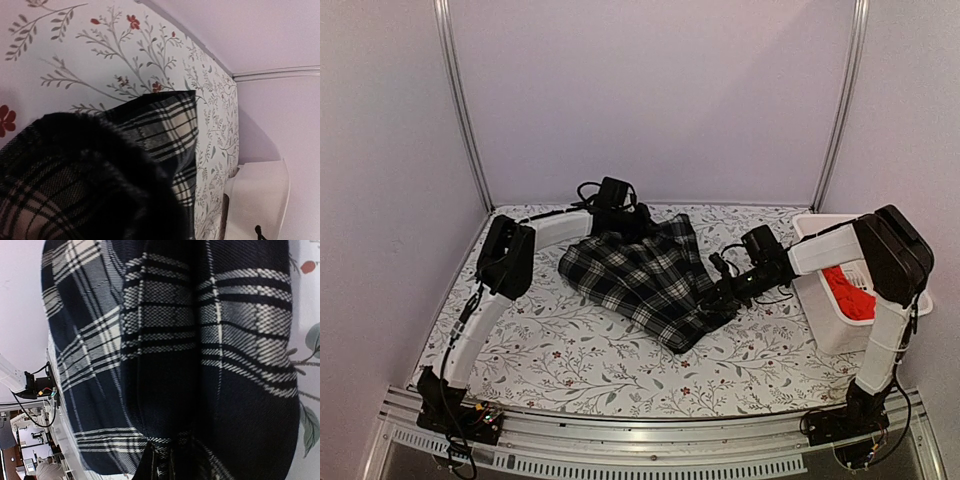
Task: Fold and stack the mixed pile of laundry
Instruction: Fold the flattened skirt at the center of the board.
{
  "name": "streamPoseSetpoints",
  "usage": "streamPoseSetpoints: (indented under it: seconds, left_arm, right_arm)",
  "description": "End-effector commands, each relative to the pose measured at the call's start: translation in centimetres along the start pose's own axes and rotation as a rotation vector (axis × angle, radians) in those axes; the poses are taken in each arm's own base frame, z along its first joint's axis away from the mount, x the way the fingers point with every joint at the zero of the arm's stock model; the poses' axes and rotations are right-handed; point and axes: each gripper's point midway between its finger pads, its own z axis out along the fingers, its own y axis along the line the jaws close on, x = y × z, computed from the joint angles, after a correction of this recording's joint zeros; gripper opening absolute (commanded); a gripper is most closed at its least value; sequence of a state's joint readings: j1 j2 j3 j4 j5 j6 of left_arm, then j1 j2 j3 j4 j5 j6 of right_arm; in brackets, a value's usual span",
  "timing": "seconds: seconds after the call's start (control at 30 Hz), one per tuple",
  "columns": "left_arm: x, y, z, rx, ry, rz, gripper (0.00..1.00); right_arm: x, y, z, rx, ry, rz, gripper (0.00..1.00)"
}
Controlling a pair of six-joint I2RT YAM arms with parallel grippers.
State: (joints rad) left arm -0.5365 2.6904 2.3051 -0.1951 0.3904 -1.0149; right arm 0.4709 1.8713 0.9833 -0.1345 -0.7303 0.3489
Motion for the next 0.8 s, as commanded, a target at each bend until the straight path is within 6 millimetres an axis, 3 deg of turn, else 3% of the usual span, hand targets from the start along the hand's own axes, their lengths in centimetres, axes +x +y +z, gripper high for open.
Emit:
streamPoseSetpoints:
  seconds: [0.0,0.1,0.23,0.37,0.53,0.63,0.77]
  left_arm:
    - [1.1,5.7,-1.5,-0.166,0.000,-0.069,0.00]
    - [3.5,10.2,-4.9,-0.279,0.018,-0.127,0.00]
    - [4.2,12.8,-11.1,-0.327,-0.036,-0.168,0.00]
    - [1.7,9.9,-16.2,-0.331,-0.126,-0.076,0.00]
    - [-1.3,4.1,-18.9,-0.293,-0.195,0.001,0.00]
    - [-2.9,1.1,-19.0,-0.245,-0.220,0.038,0.00]
    - [-2.9,-0.4,-16.4,-0.232,-0.177,0.105,0.00]
  right_arm:
    - [1.8,-2.9,2.1,0.112,0.128,0.033,0.00]
    - [2.7,-2.1,4.1,0.116,0.201,-0.014,0.00]
    - [5.4,1.4,6.9,0.066,0.301,-0.093,0.00]
    - [7.0,4.9,7.3,0.007,0.339,-0.134,0.00]
    - [5.2,9.4,3.8,-0.066,0.261,-0.208,0.00]
    - [4.9,11.1,1.6,-0.109,0.230,-0.231,0.00]
    - [6.0,9.0,0.5,-0.104,0.240,-0.171,0.00]
